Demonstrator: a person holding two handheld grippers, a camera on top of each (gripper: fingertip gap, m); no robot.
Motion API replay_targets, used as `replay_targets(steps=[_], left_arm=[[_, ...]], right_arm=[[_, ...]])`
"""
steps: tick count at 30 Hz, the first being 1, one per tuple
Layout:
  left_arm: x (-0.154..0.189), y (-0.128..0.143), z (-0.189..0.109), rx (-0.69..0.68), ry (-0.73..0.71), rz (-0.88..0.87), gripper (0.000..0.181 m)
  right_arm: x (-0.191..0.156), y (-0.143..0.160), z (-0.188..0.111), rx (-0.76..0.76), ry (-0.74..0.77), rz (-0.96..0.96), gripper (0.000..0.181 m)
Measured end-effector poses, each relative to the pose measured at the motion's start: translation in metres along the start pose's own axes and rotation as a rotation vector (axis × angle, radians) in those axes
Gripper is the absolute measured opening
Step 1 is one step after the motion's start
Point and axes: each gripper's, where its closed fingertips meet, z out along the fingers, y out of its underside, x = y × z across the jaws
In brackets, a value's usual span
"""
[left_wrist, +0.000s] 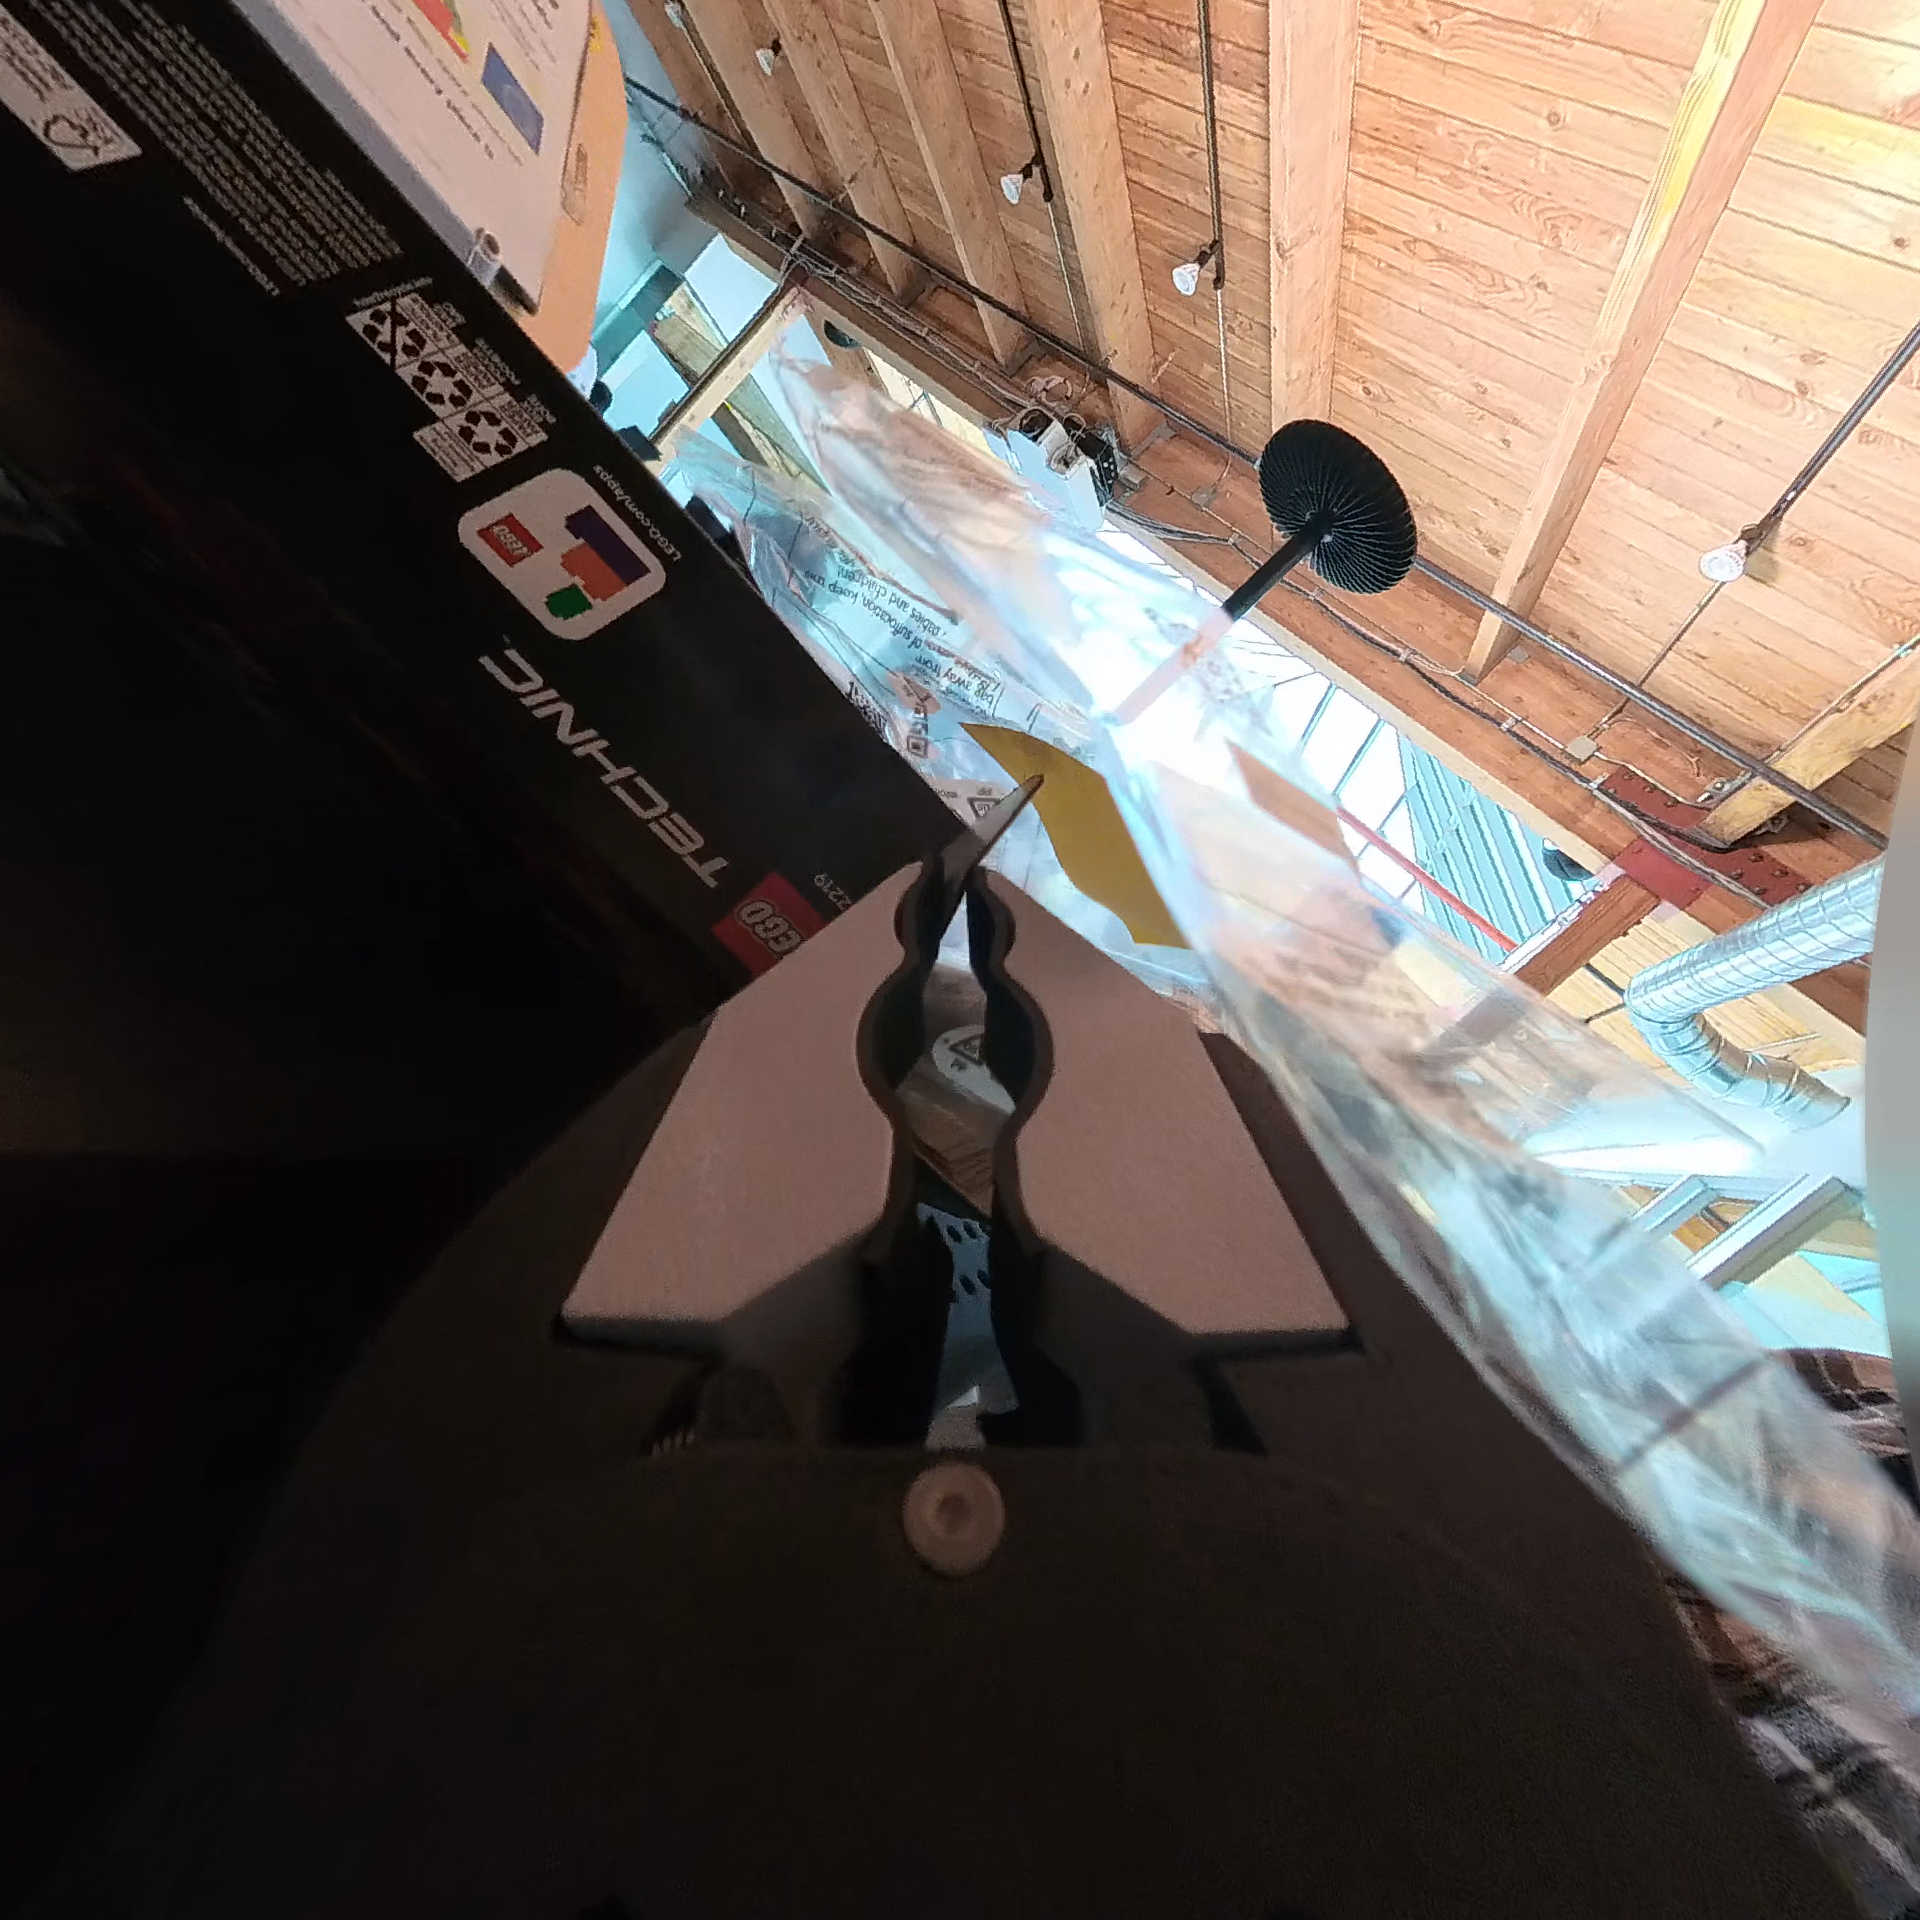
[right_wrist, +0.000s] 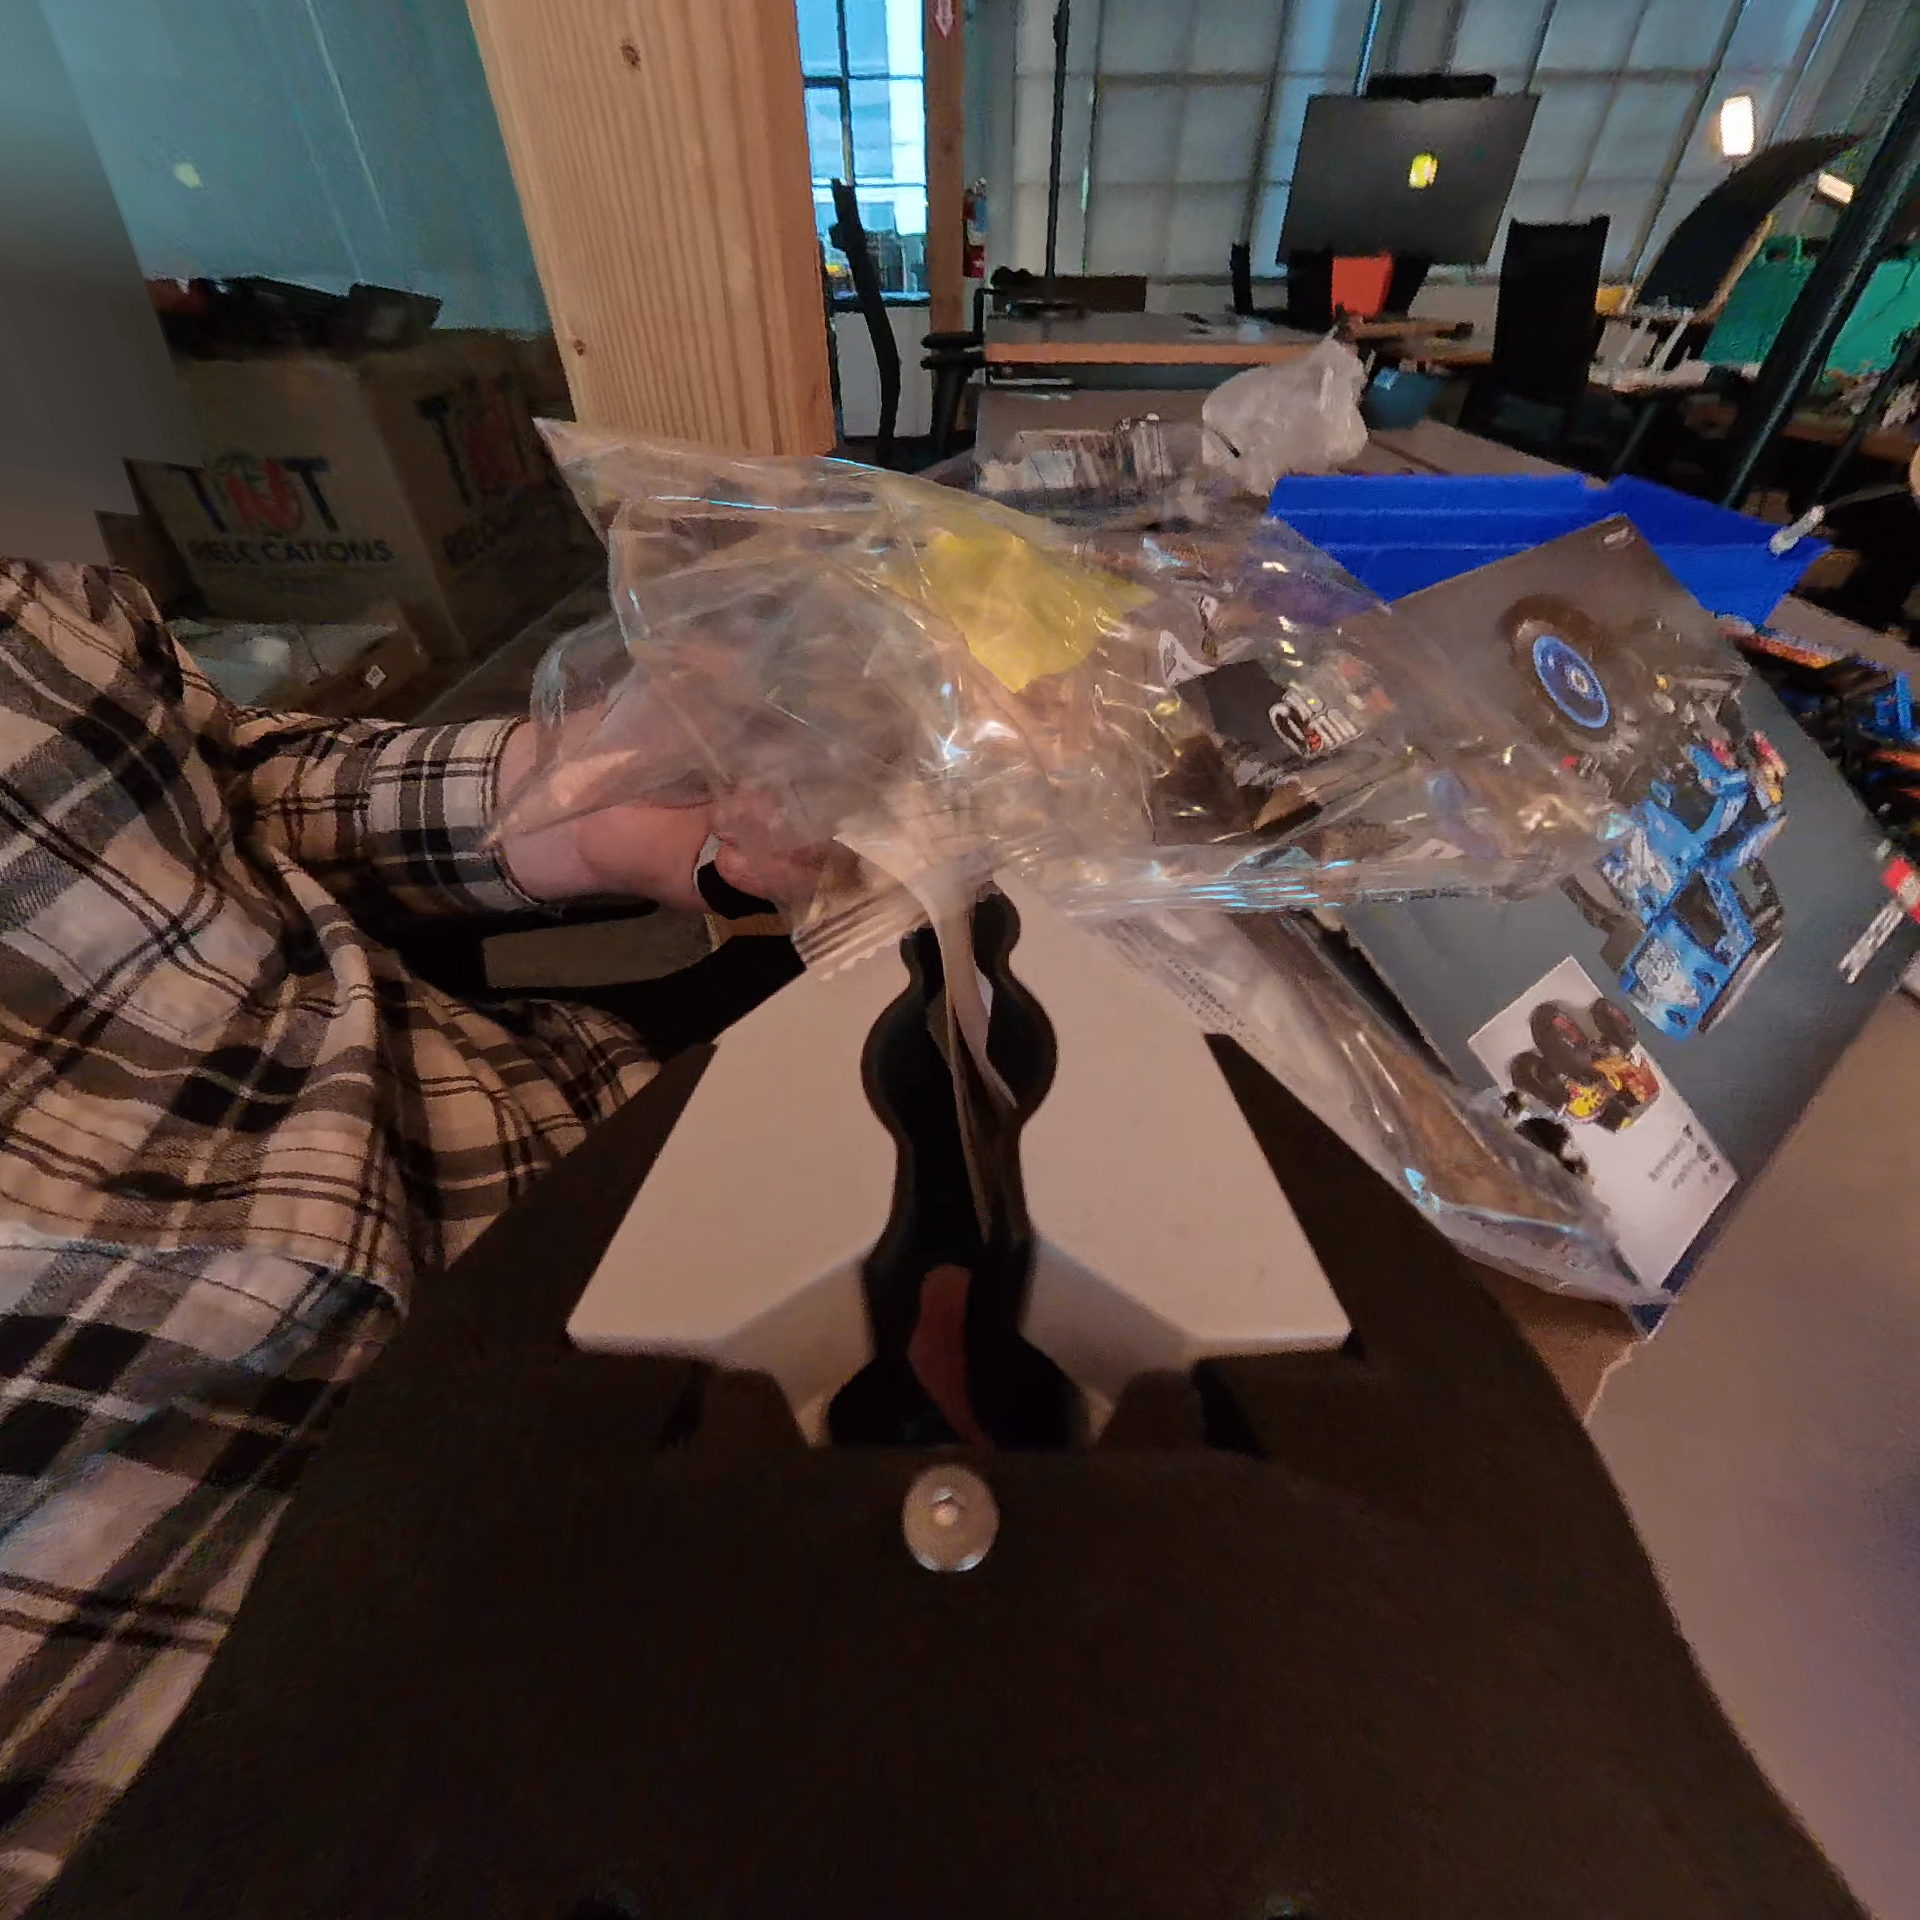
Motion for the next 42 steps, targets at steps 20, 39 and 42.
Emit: replay_targets(steps=[20,39,42], left_arm=[[-0.040,0.025,-0.029,-0.050,-0.063,-0.118,0.002],[-0.057,0.045,-0.041,-0.072,-0.117,-0.185,0.002],[-0.058,0.044,-0.042,-0.067,-0.119,-0.184,0.002]], right_arm=[[0.005,0.037,0.005,-0.135,-0.191,0.174,0.003],[-0.012,0.036,0.018,-0.183,-0.311,-0.005,0.002],[-0.018,0.039,0.022,-0.195,-0.405,0.002,0.003]])
